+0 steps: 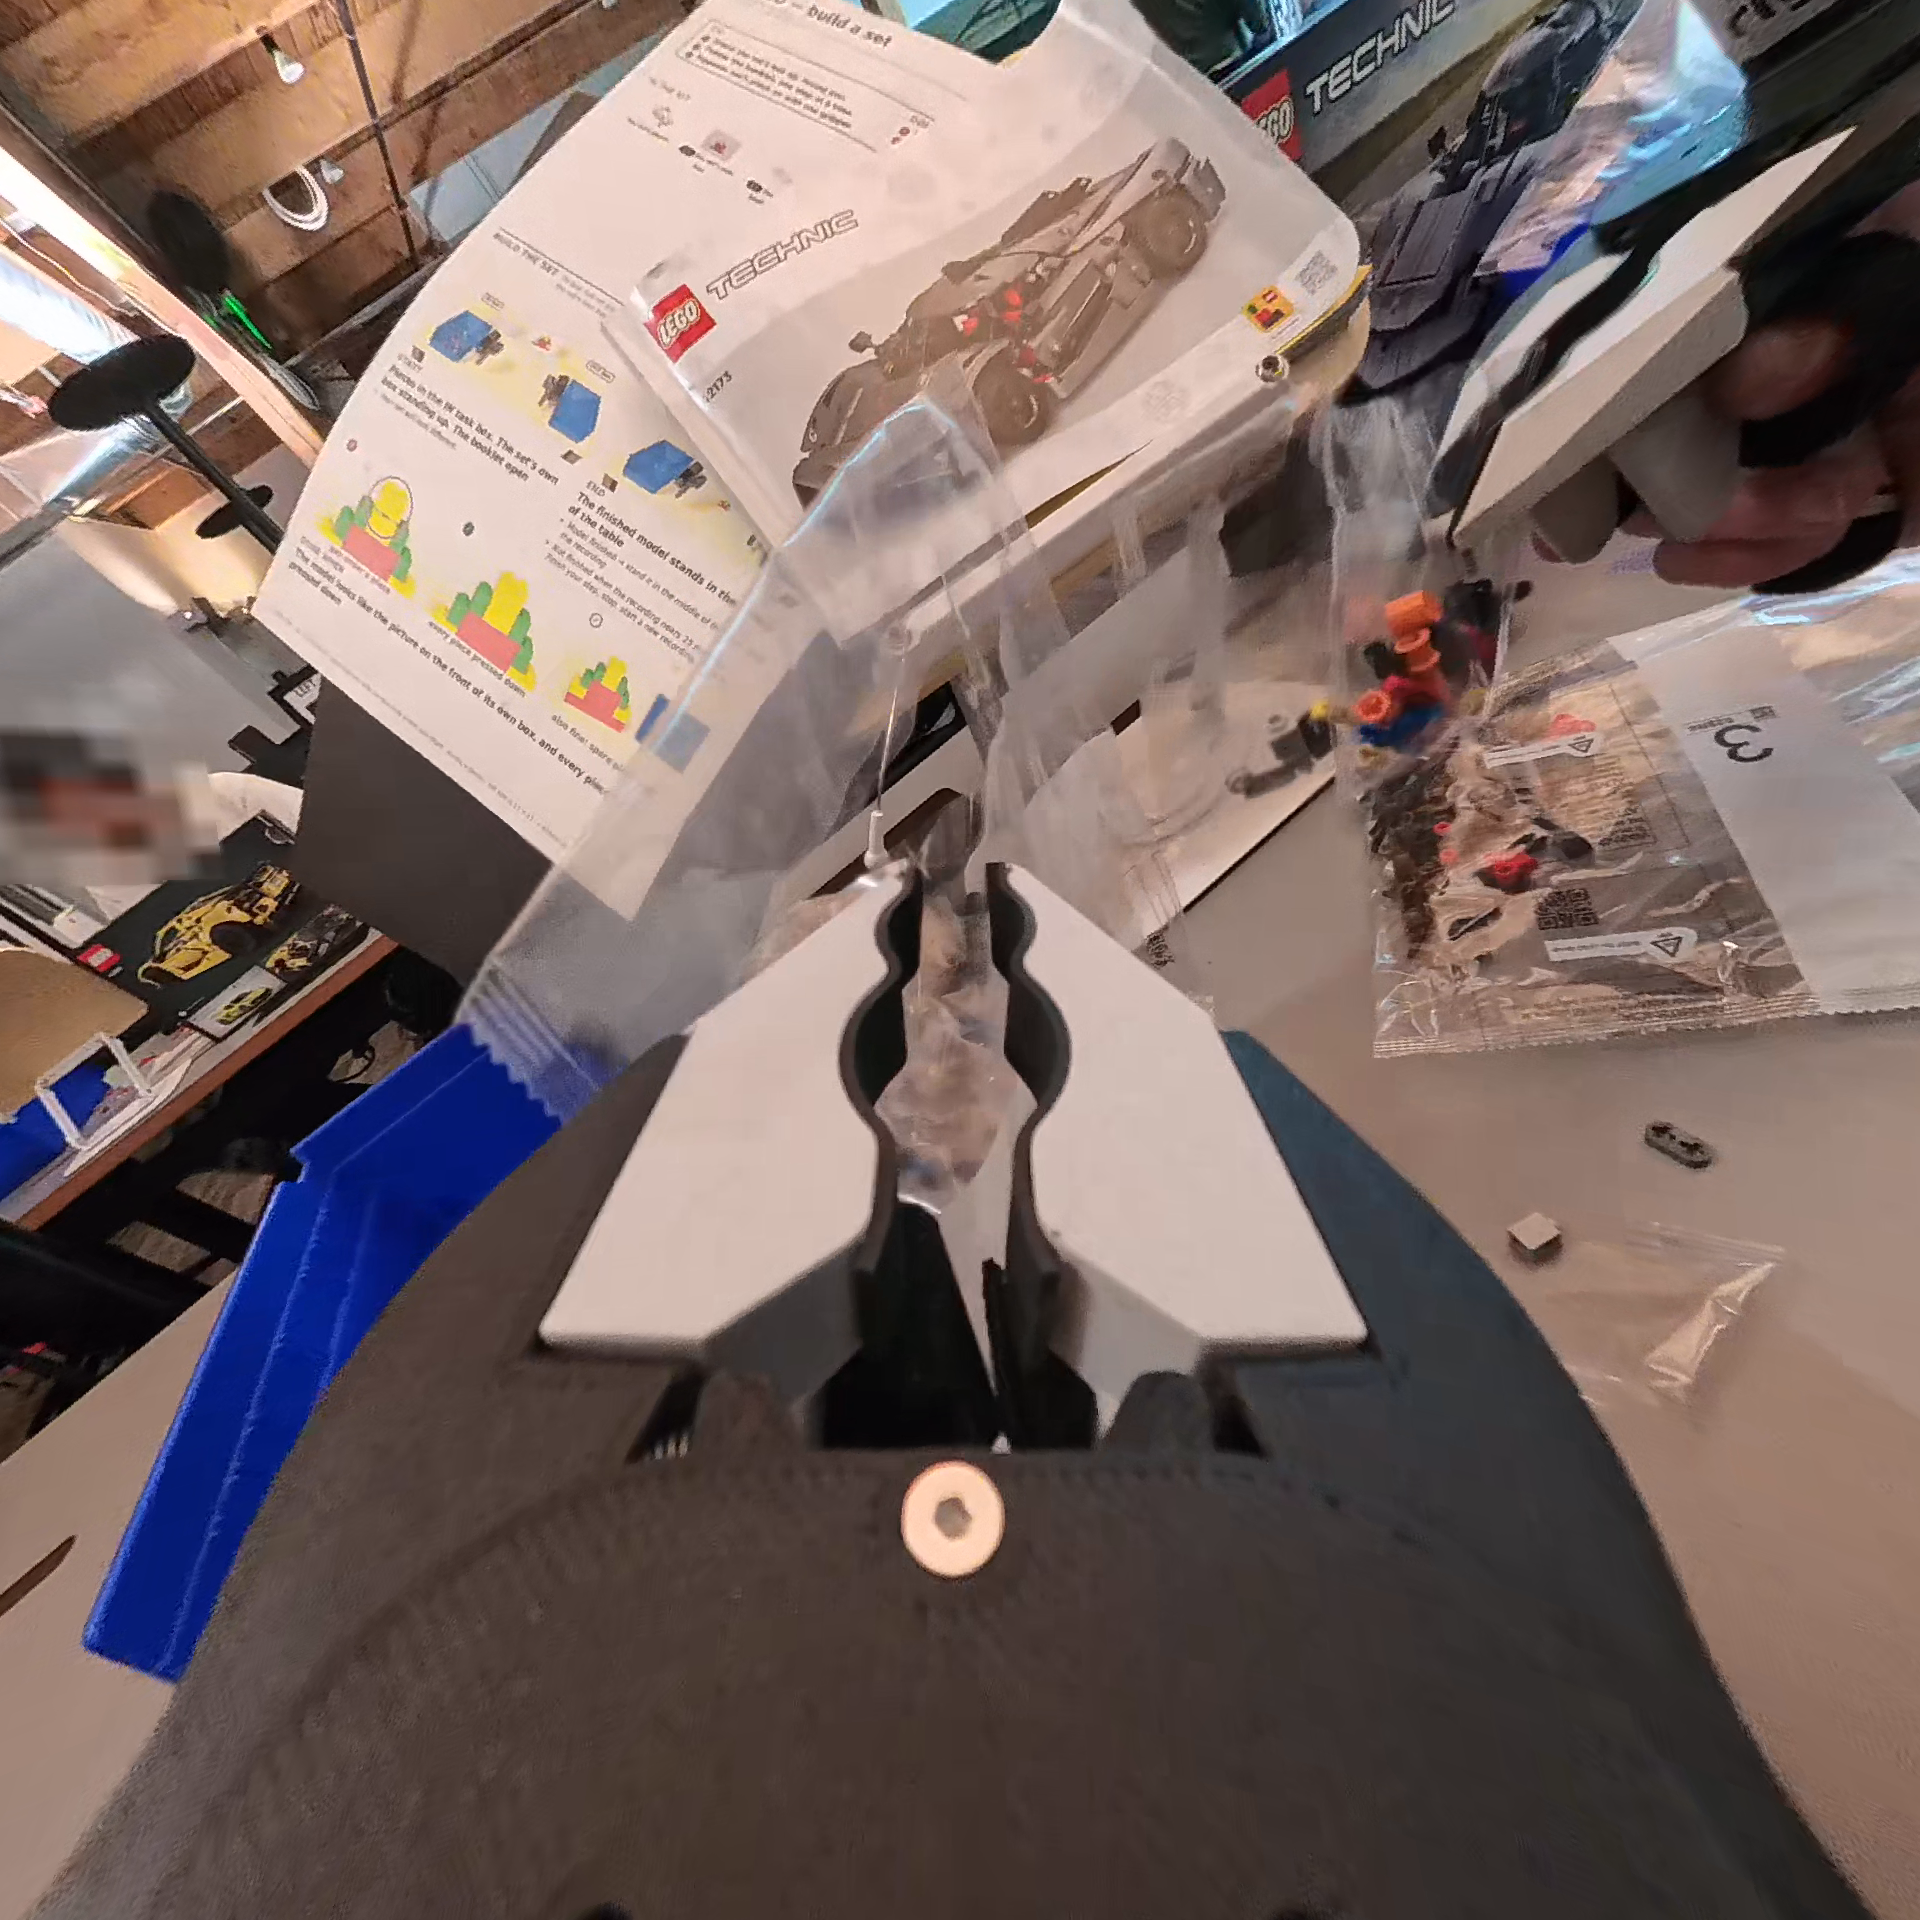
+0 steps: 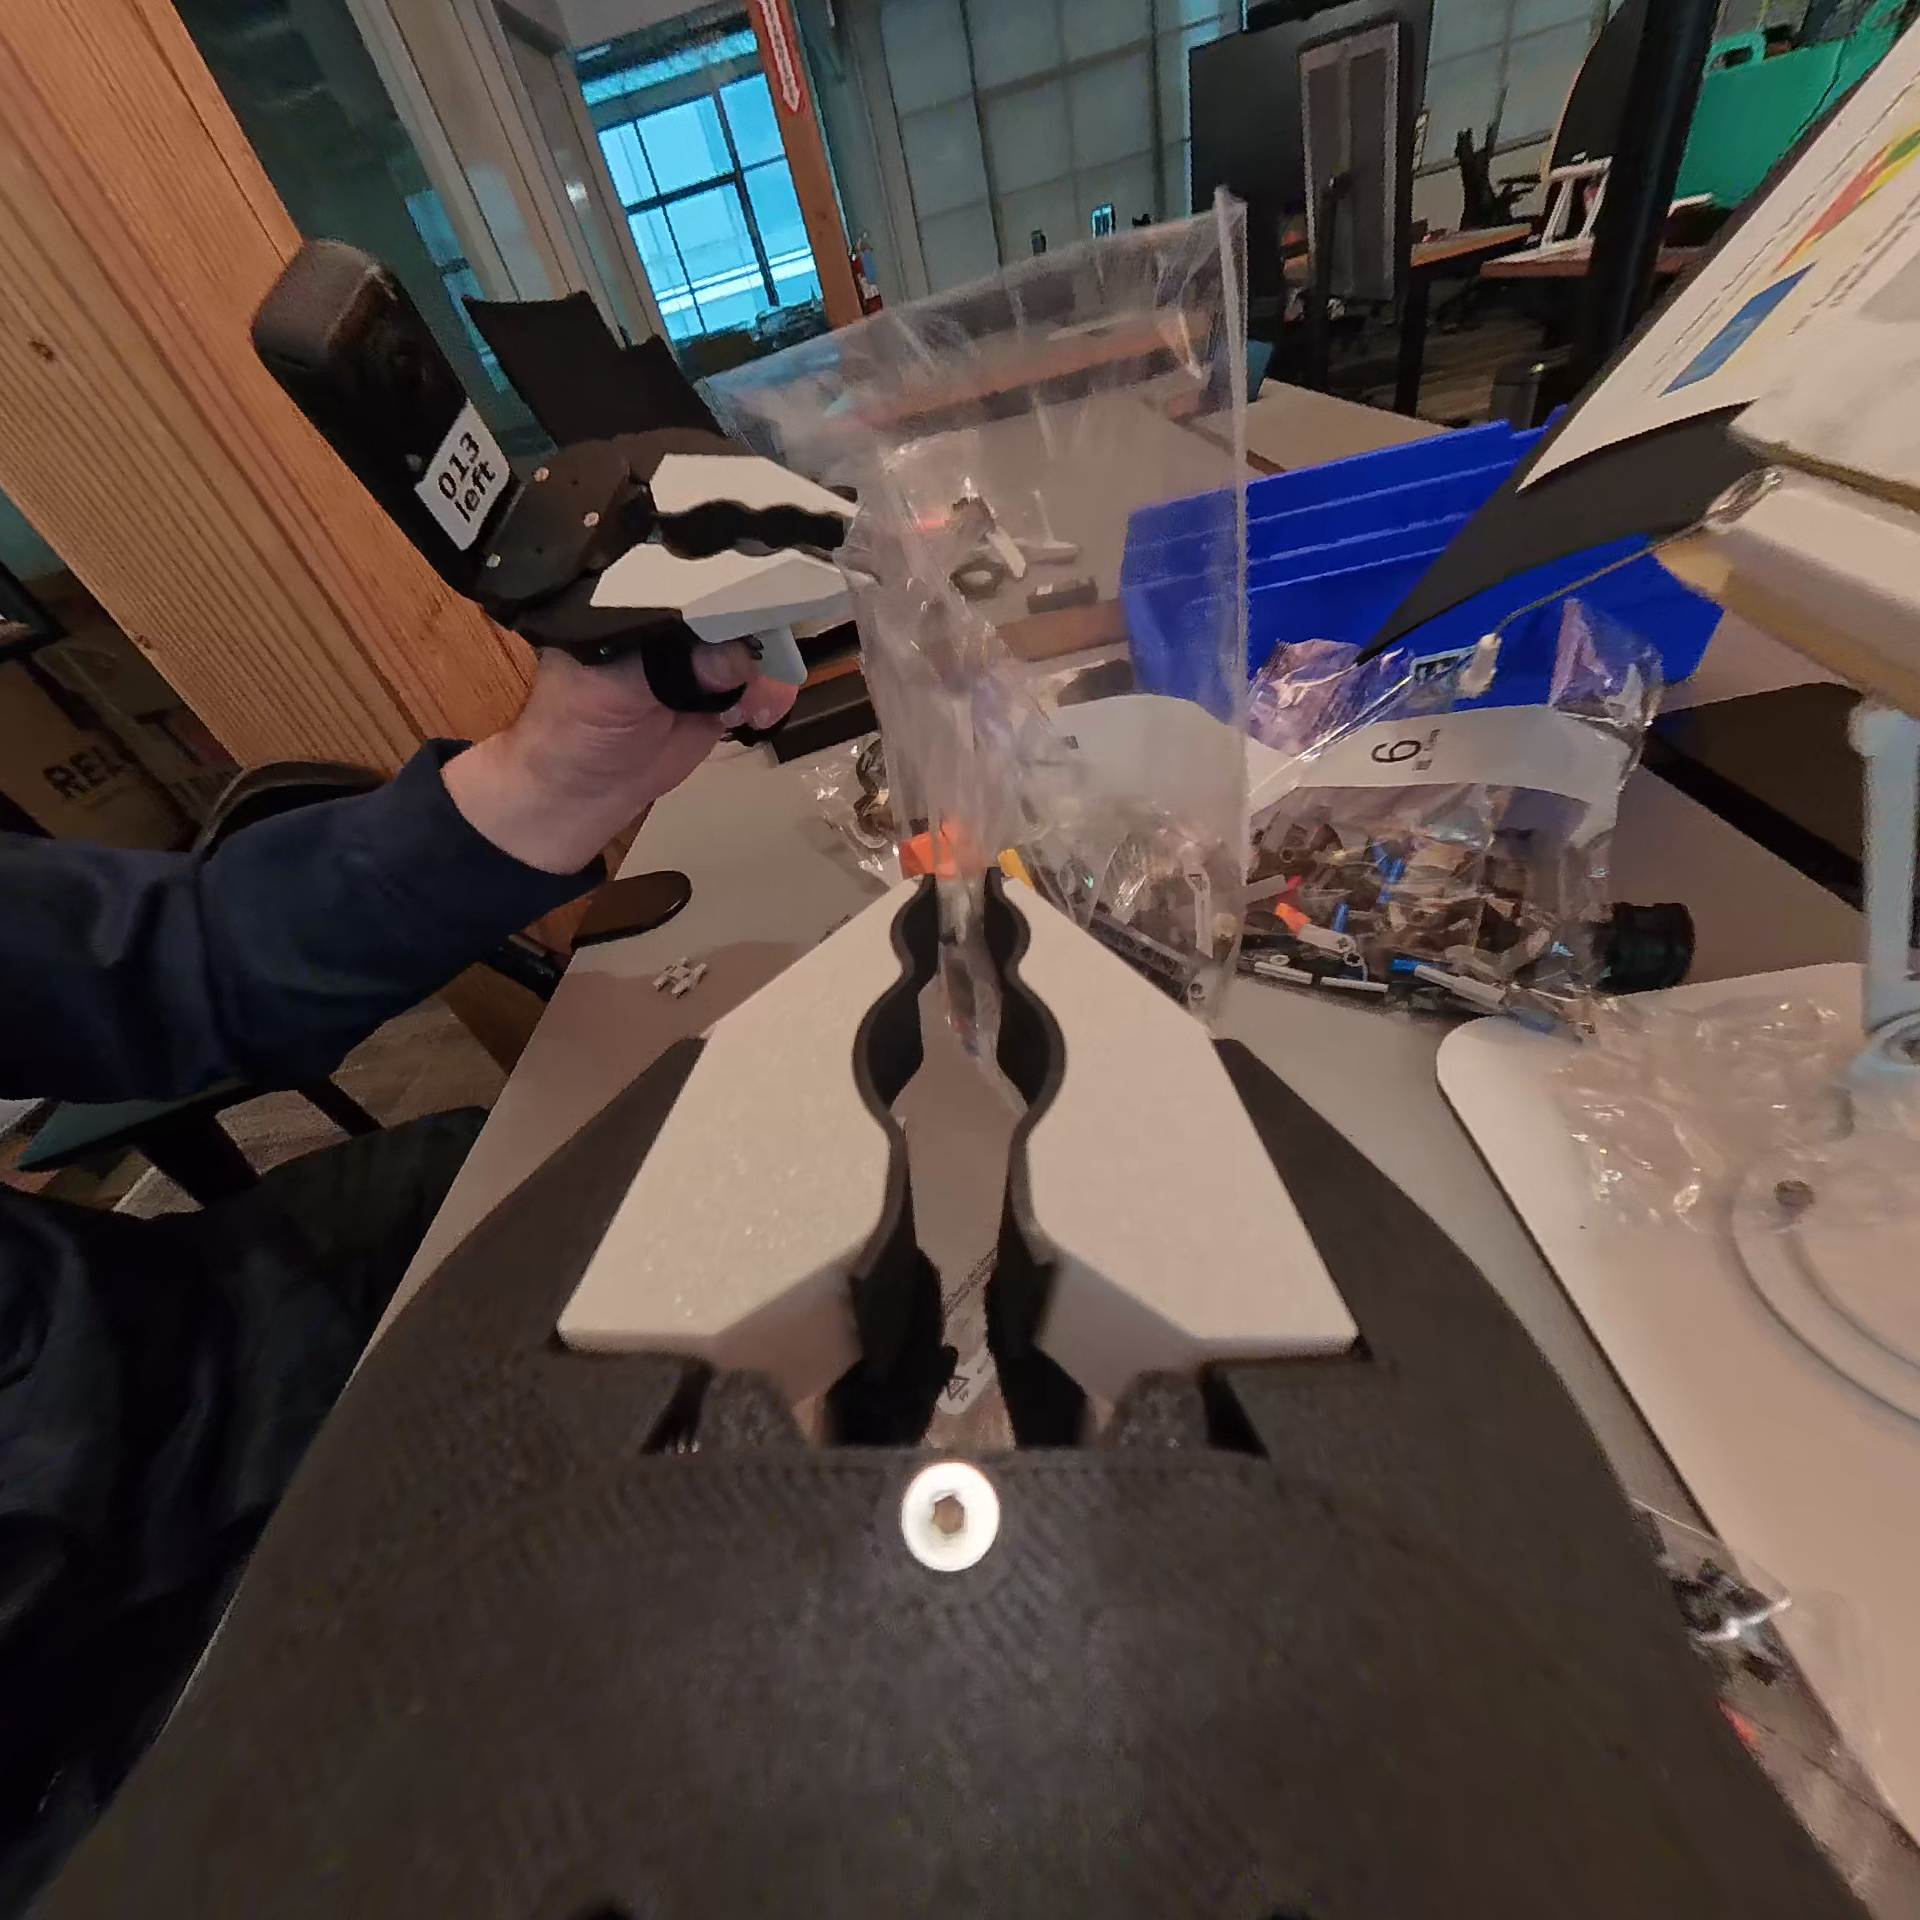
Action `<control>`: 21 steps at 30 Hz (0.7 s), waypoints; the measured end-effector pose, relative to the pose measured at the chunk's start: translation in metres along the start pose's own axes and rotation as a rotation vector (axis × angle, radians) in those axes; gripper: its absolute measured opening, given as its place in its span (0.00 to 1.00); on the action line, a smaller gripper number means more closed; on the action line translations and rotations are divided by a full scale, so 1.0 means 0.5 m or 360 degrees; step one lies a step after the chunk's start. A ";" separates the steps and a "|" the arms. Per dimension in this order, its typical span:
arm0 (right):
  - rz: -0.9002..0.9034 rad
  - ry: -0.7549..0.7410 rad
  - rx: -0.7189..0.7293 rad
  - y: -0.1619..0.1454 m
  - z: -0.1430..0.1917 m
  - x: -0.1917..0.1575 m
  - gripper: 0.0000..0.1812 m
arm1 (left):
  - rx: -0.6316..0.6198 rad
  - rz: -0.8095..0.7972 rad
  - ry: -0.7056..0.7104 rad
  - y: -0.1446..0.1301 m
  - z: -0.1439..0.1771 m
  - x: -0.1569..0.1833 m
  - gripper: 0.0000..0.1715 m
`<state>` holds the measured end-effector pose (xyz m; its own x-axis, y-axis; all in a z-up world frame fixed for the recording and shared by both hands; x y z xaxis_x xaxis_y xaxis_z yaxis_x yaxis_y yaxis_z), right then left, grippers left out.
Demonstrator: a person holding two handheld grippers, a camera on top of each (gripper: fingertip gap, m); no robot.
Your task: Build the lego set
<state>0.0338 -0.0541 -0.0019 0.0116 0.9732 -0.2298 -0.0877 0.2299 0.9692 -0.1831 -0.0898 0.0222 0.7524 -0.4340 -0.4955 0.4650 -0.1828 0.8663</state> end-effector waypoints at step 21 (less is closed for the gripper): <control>-0.0208 0.0743 -0.0485 -0.144 -0.129 -0.273 0.03 | -0.0057 0.0056 0.0008 -0.024 0.013 -0.063 0.04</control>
Point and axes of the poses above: each gripper's, where its closed fingertips meet, z back along the fingers, y out of its top, x = y × z across the jaws, the point moved 5 cm from there along z, back along the fingers, and after that the axes turned 6 degrees about y, right-handed, at the moved point
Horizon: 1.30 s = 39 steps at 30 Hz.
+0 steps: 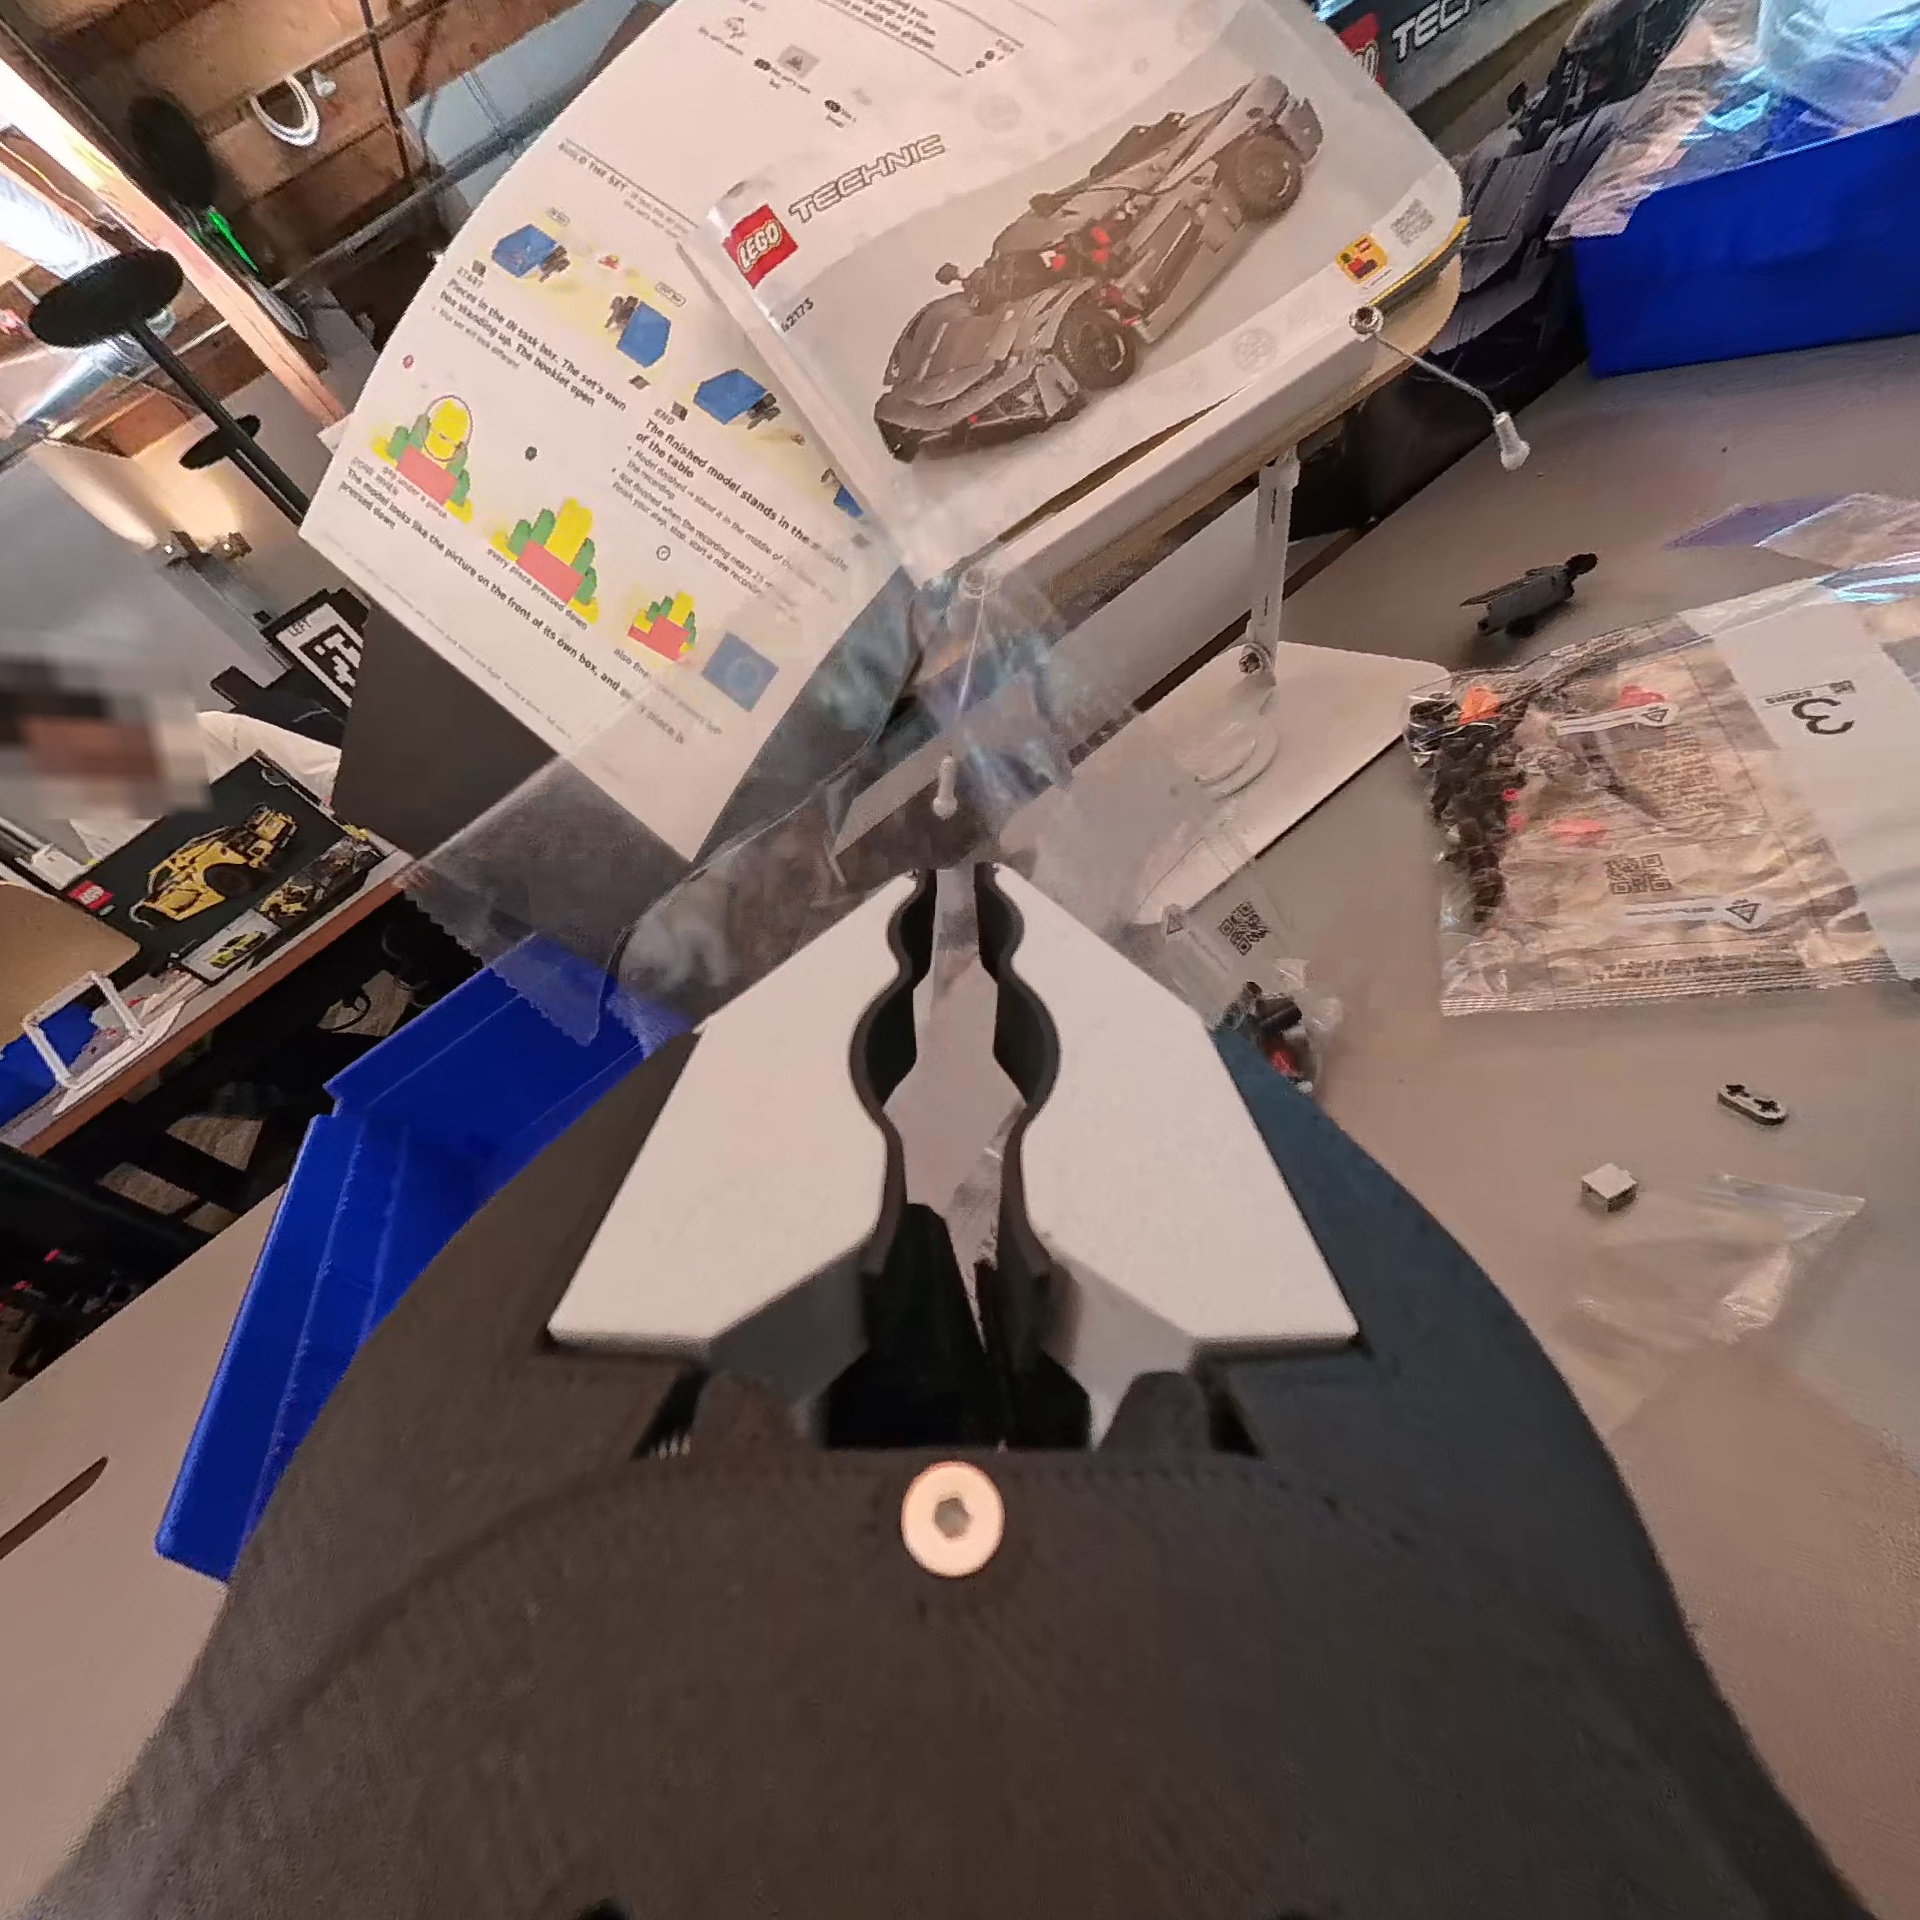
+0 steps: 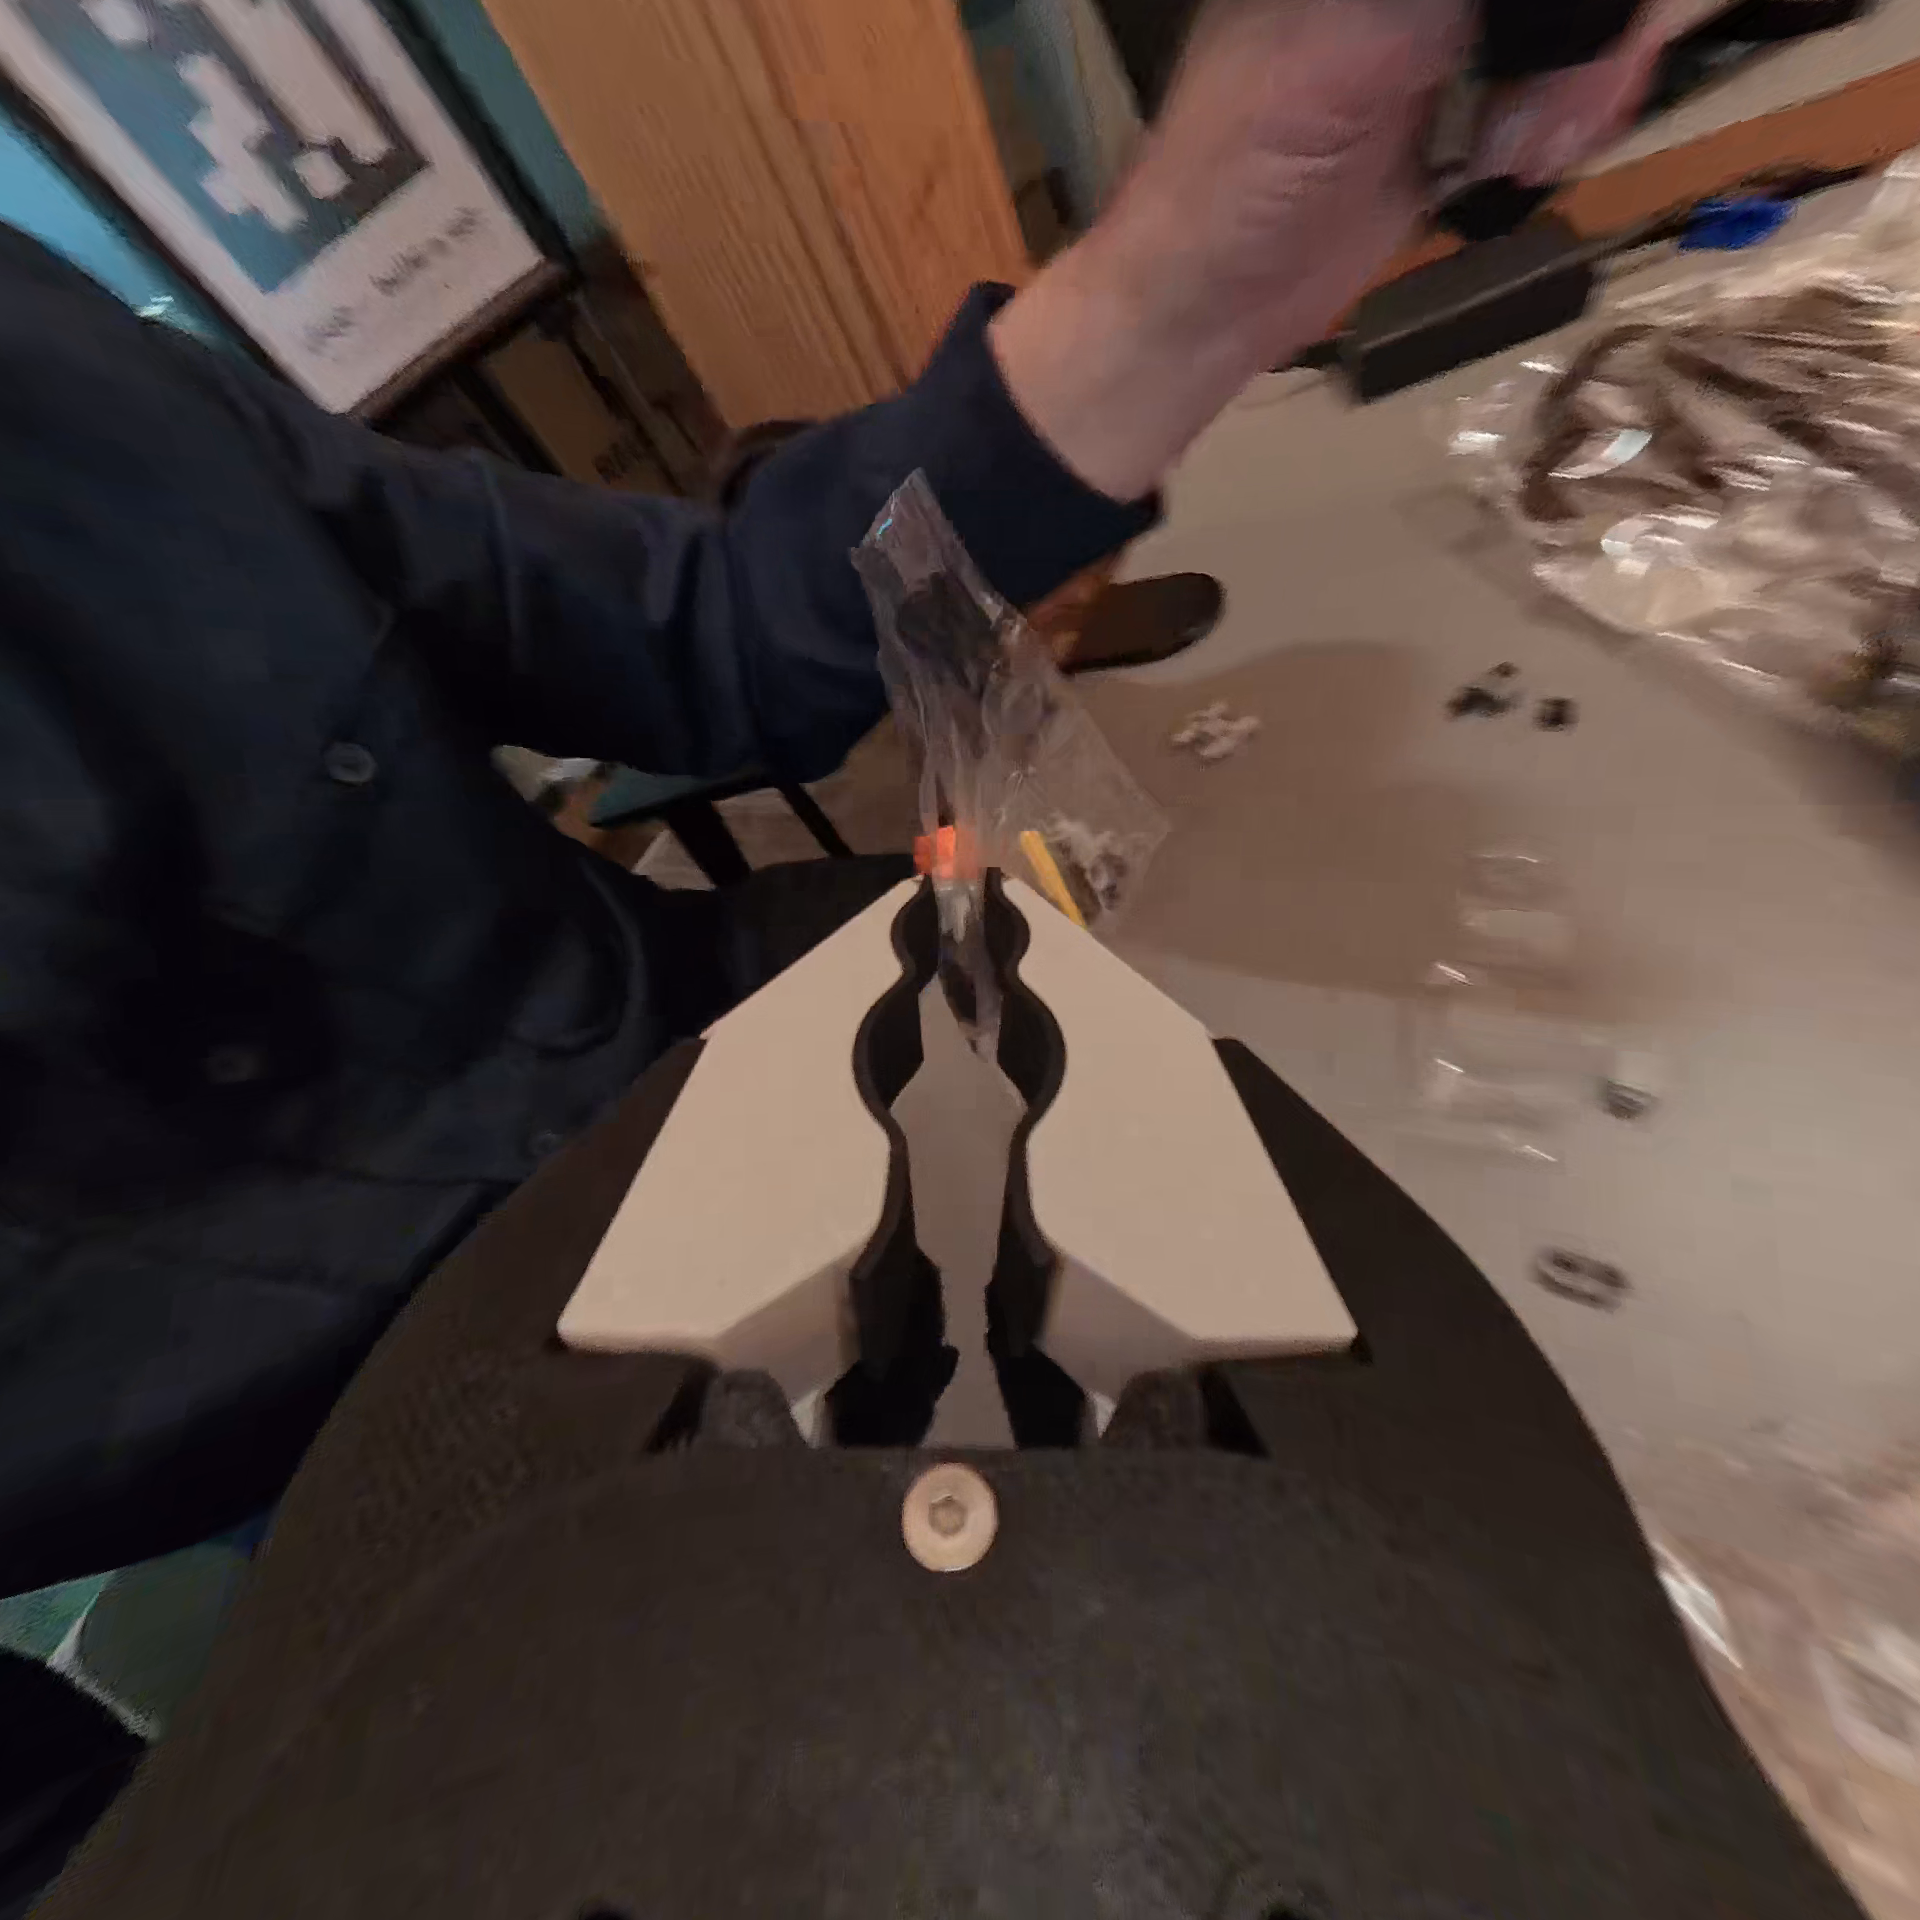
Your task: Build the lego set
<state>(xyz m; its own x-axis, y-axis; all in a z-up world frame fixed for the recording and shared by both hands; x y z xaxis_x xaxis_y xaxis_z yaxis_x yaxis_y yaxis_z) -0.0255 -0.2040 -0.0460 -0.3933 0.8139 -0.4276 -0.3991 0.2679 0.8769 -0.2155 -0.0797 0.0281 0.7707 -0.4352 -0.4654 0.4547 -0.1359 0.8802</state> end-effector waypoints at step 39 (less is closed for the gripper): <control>-0.0006 -0.0721 0.0215 -0.051 0.061 0.023 0.03 | -0.0551 0.0001 -0.0475 -0.143 -0.192 -0.159 0.29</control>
<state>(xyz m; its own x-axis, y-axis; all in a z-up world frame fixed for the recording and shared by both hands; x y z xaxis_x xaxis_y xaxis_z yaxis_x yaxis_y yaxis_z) 0.0054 -0.1856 -0.0668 0.0208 0.9477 -0.3184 -0.2766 0.3115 0.9091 -0.2665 0.0499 -0.0066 0.6320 -0.6794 -0.3728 0.6156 0.1479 0.7741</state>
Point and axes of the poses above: each gripper's, where its closed fingertips meet, z back along the fingers, y out of its top, x = y × z across the jaws, the point moved 5 cm from there along z, back along the fingers, and after that the axes turned 6 degrees about y, right-handed, at the moved point
